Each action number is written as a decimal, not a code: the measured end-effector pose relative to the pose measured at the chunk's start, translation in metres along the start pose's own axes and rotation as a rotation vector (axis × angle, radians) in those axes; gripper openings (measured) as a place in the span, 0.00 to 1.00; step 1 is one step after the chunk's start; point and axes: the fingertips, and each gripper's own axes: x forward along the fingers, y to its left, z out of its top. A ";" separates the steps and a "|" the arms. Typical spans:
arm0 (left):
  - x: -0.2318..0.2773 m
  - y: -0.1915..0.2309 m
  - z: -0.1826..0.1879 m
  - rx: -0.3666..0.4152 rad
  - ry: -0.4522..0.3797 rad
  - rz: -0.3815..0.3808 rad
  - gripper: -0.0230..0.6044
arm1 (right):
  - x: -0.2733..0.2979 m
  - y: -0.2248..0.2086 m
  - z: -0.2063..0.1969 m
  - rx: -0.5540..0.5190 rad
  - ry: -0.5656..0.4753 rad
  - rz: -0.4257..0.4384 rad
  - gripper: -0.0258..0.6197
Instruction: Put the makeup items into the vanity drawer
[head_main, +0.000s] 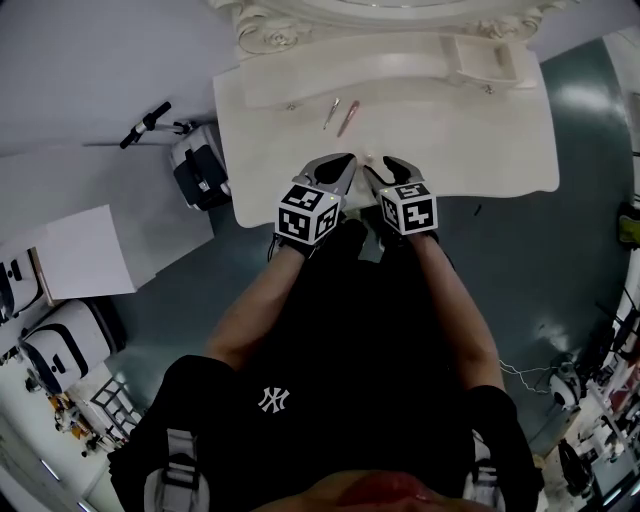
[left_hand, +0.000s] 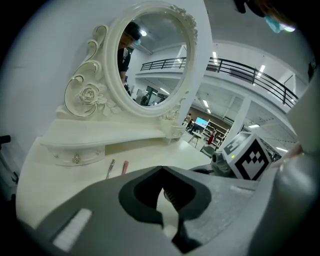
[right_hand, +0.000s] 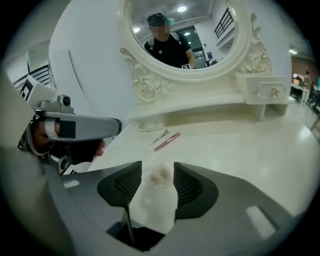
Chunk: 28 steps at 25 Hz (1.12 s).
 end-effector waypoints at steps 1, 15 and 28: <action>0.002 0.002 -0.001 -0.001 0.006 0.000 0.04 | 0.005 -0.002 0.000 0.012 0.006 0.000 0.40; 0.009 0.029 0.002 -0.041 0.023 0.106 0.04 | 0.065 -0.013 -0.019 -0.082 0.145 0.025 0.54; 0.029 0.030 0.012 -0.060 0.015 0.083 0.04 | 0.038 -0.034 0.013 -0.025 0.085 0.027 0.42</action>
